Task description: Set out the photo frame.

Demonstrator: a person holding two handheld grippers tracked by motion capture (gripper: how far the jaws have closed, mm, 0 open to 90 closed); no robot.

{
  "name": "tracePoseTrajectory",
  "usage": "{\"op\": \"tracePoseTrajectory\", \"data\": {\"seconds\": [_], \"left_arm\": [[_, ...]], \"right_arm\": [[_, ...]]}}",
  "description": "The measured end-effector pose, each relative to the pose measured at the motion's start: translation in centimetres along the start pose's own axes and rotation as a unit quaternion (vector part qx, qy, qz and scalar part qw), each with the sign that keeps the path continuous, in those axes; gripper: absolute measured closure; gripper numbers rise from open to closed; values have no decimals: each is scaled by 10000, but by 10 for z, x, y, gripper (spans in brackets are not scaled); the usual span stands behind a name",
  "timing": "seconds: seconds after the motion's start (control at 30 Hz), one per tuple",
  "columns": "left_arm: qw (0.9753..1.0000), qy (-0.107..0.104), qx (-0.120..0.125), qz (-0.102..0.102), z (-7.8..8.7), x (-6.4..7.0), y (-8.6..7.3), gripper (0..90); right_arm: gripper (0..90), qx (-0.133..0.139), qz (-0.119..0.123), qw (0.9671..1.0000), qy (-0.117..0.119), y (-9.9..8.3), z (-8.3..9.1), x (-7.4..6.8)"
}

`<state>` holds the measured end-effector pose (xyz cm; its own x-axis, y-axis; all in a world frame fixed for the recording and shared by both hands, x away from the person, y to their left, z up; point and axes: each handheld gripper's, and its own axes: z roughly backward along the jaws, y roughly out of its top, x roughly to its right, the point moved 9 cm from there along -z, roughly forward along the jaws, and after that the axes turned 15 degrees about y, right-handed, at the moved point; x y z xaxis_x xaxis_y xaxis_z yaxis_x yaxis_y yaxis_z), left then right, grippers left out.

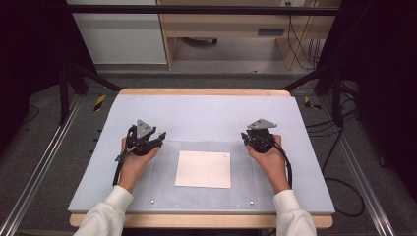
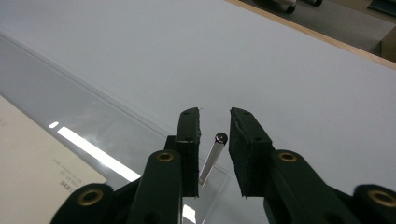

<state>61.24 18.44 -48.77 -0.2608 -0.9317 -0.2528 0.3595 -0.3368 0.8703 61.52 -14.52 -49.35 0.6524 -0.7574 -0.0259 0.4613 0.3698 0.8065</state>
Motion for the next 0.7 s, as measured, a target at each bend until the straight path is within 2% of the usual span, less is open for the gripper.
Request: {"op": "tracePoseTrajectory", "data": {"seconds": [0.1,0.17,0.27,0.5,0.6,0.7], "left_arm": [[10000,-8,-9,-24,0,1,-1,597],[10000,-11,-67,18,0,1,-3,612],[10000,-20,-91,12,-2,2,-4,682],[9998,-13,-172,-35,-7,4,-8,734],[9998,-78,-184,71,-9,5,-7,768],[9998,-70,-195,59,-11,6,-7,802]], "right_arm": [[798,1,-27,10000,-6,0,0,0],[808,10,-35,10000,-1,0,0,0],[839,61,-69,10000,-27,1,1,1],[848,58,-134,9999,19,1,1,2],[849,55,-143,9999,11,2,1,1],[850,56,-153,9999,23,2,1,2]]}}
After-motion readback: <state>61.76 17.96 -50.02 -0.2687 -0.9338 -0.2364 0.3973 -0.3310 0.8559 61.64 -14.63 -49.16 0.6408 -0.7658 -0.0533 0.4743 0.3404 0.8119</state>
